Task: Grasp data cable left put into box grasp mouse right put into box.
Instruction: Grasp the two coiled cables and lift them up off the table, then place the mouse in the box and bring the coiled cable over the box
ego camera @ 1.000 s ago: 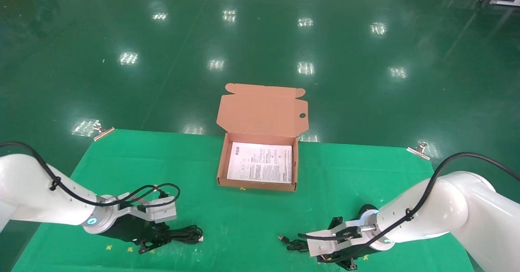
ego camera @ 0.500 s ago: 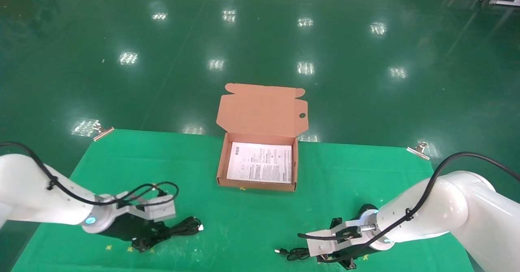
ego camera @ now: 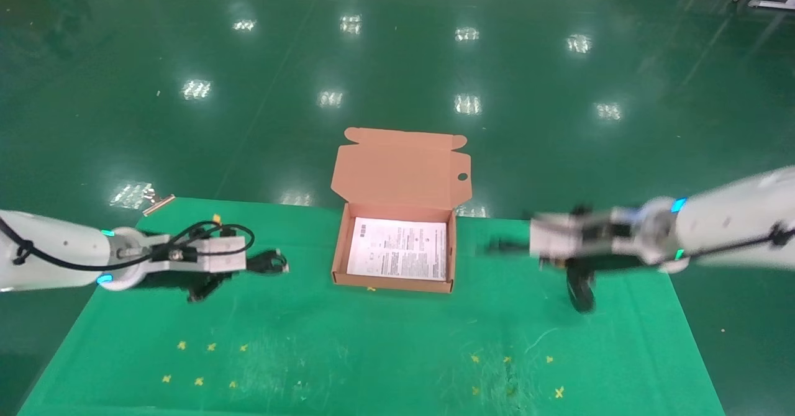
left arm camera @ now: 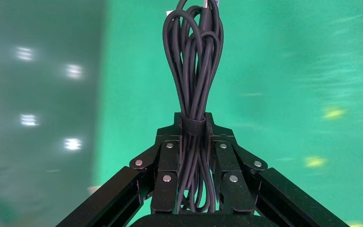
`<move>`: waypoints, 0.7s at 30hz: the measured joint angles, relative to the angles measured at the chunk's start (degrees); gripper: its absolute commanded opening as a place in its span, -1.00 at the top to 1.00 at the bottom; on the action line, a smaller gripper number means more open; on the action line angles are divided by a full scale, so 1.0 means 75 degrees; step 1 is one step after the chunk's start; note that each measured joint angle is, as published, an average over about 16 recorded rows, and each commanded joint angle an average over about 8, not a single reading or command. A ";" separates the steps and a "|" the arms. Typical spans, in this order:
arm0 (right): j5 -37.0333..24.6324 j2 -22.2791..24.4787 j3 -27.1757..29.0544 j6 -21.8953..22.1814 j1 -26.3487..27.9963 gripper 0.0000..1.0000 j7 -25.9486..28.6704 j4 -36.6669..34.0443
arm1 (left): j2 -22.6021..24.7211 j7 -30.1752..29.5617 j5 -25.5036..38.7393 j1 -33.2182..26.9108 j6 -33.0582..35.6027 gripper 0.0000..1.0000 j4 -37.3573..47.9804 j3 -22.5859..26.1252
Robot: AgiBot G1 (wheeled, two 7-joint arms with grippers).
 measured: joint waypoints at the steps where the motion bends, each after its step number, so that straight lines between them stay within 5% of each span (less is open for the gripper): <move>1: -0.0045 0.0013 0.0061 0.0069 0.0121 1.00 0.0074 0.0076 | -0.0058 -0.0059 0.0103 -0.0001 -0.0103 1.00 -0.0271 -0.0010; 9: -0.0066 -0.0603 0.0507 0.0880 0.1061 1.00 -0.0031 -0.0184 | -0.0164 -0.0587 0.0876 -0.0098 -0.0927 1.00 -0.1948 -0.0151; 21: 0.0827 -0.2350 0.0979 0.2138 0.2137 1.00 -0.1869 -0.2433 | 0.0455 -0.1088 0.1596 -0.0567 -0.1831 1.00 -0.2141 -0.0423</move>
